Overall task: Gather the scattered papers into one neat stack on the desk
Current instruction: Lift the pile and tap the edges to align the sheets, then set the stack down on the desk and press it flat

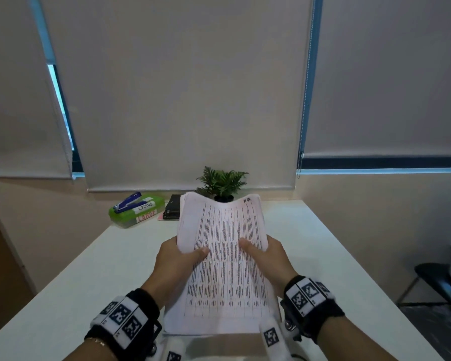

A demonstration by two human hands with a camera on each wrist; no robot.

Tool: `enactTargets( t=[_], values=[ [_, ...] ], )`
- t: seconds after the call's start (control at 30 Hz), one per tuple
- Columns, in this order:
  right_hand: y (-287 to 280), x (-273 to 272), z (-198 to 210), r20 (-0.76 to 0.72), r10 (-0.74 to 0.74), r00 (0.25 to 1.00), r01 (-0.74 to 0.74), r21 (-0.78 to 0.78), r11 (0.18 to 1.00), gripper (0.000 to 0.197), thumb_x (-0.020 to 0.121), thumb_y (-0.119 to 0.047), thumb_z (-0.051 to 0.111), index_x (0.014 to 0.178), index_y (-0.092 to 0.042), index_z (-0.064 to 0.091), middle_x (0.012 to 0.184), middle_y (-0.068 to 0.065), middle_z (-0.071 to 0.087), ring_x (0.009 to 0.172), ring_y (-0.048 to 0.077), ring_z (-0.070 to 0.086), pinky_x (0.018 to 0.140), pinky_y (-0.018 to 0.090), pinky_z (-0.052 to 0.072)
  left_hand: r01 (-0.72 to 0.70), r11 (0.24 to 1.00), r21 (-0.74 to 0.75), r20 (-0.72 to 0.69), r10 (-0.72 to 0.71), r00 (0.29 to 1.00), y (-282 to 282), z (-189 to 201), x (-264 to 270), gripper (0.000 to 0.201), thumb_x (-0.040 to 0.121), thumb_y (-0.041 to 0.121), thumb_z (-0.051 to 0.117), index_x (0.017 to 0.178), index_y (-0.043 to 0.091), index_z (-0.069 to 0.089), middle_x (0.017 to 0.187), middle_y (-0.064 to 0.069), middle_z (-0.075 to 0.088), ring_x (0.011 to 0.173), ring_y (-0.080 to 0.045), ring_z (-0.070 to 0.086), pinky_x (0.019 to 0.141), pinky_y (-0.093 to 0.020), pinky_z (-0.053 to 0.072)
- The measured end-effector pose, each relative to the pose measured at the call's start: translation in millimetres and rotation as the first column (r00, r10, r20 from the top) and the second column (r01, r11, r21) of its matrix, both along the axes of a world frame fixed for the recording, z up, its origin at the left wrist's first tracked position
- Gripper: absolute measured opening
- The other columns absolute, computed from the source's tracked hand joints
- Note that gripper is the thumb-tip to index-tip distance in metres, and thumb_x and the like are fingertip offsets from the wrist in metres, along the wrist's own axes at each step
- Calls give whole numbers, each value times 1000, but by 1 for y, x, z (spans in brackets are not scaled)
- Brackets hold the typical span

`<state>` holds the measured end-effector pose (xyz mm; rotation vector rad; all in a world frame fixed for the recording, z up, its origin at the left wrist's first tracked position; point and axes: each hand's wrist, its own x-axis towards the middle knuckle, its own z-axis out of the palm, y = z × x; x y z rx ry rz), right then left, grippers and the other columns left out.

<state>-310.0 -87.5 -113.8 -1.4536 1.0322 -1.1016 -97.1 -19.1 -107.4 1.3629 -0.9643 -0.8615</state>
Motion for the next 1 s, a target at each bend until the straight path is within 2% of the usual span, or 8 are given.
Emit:
enactTargets(
  t=[0.13, 0.3, 0.4, 0.57, 0.67, 0.73, 0.87, 1.0],
  values=[
    [-7, 6, -17, -51, 12, 999, -6, 113, 994, 32, 97, -29, 71, 126, -16, 69, 111, -3, 76, 99, 12, 72, 75, 22, 56, 8, 993, 119, -19, -5, 1000, -17, -22, 11, 27, 90, 0, 81, 115, 4, 72, 98, -14, 83, 88, -35, 82, 81, -55, 66],
    [-22, 18, -48, -277, -34, 960, 83, 166, 983, 41, 93, -37, 74, 126, -14, 71, 110, 1, 77, 100, 21, 74, 92, 39, 60, -11, 974, 225, 73, -6, 997, -35, -51, 16, 44, 73, 12, 91, 112, 3, 72, 95, -14, 83, 89, -35, 81, 85, -53, 66],
    [-28, 22, -63, -476, 16, 879, 81, 183, 980, 48, 92, -45, 71, 128, -13, 67, 114, 4, 75, 101, 24, 73, 88, 37, 60, -66, 955, 289, 170, 17, 985, -40, -65, 13, 41, 72, 10, 91, 107, 5, 71, 94, -14, 80, 86, -34, 80, 80, -51, 67],
    [-25, 22, -47, -598, 110, 794, 47, 240, 970, 61, 96, -18, 52, 151, -7, 29, 123, 11, 63, 99, 25, 67, 79, 36, 59, -87, 934, 345, 272, -11, 962, -41, -74, 14, 34, 77, 14, 88, 104, 2, 72, 89, -16, 77, 77, -35, 77, 76, -47, 67],
    [-13, 16, -35, -634, 174, 754, -27, 234, 972, 82, 98, -10, 42, 164, -23, -7, 105, 11, 67, 64, 18, 56, 52, 27, 46, -130, 924, 359, 363, -10, 932, -40, -66, 13, 37, 80, 19, 89, 108, 4, 69, 90, -14, 76, 80, -34, 77, 68, -45, 67],
    [-9, 12, -33, -641, 214, 737, -79, 233, 969, 84, 98, -6, 37, 163, -38, -7, 100, 10, 66, 51, 14, 46, 43, 23, 39, -188, 906, 380, 416, 14, 909, -40, -62, 10, 50, 82, 21, 90, 121, 4, 62, 93, -10, 73, 77, -27, 74, 56, -36, 60],
    [-21, 10, -38, -728, 273, 630, -153, 228, 962, 70, 99, -8, 39, 162, -37, 27, 166, 8, 35, 82, 10, 61, 64, 19, 48, -173, 886, 430, 441, -39, 897, -37, -56, 18, 89, 85, 26, 88, 153, 7, 34, 112, -7, 62, 94, -26, 69, 61, -33, 56],
    [-29, 9, -35, -845, 324, 426, -238, 241, 941, 62, 103, -16, 38, 162, -31, 28, 171, 0, 24, 131, 17, 55, 101, 28, 50, -106, 827, 553, 458, -195, 867, -31, -46, 42, 88, 92, 25, 80, 159, 12, 25, 120, -11, 64, 102, -29, 65, 75, -33, 54]
  ],
)
